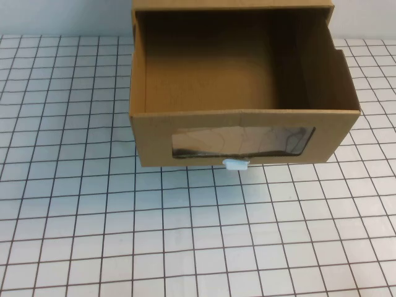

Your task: Close the shoe box

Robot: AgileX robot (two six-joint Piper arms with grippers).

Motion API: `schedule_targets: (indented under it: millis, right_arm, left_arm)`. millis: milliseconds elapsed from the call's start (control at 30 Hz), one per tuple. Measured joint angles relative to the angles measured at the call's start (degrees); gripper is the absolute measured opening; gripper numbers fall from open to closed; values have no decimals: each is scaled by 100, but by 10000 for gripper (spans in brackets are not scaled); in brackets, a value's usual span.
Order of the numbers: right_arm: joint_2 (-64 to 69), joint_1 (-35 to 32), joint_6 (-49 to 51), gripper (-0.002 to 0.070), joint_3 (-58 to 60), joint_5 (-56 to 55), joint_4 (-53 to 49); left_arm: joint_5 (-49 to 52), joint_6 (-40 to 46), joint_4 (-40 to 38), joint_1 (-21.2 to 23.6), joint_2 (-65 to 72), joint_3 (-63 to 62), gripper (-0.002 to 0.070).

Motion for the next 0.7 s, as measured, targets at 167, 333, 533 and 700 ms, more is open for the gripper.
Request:
schedule_targets:
  millis: [167,333,533,700]
  right_arm:
    - [0,0,0,-15,0,0,0]
    - [0,0,0,-15,0,-62,0]
    - [0,0,0,-15,0,-300,0]
    - [0,0,0,-15,0,-377,0]
  left_arm:
    - [0,0,0,0,0,0,-5]
    - [-132,0,0,0,0,0,-5]
    - [-225,0,0,0,0,0,-5]
    - [-234,0,0,0,0,0,-5]
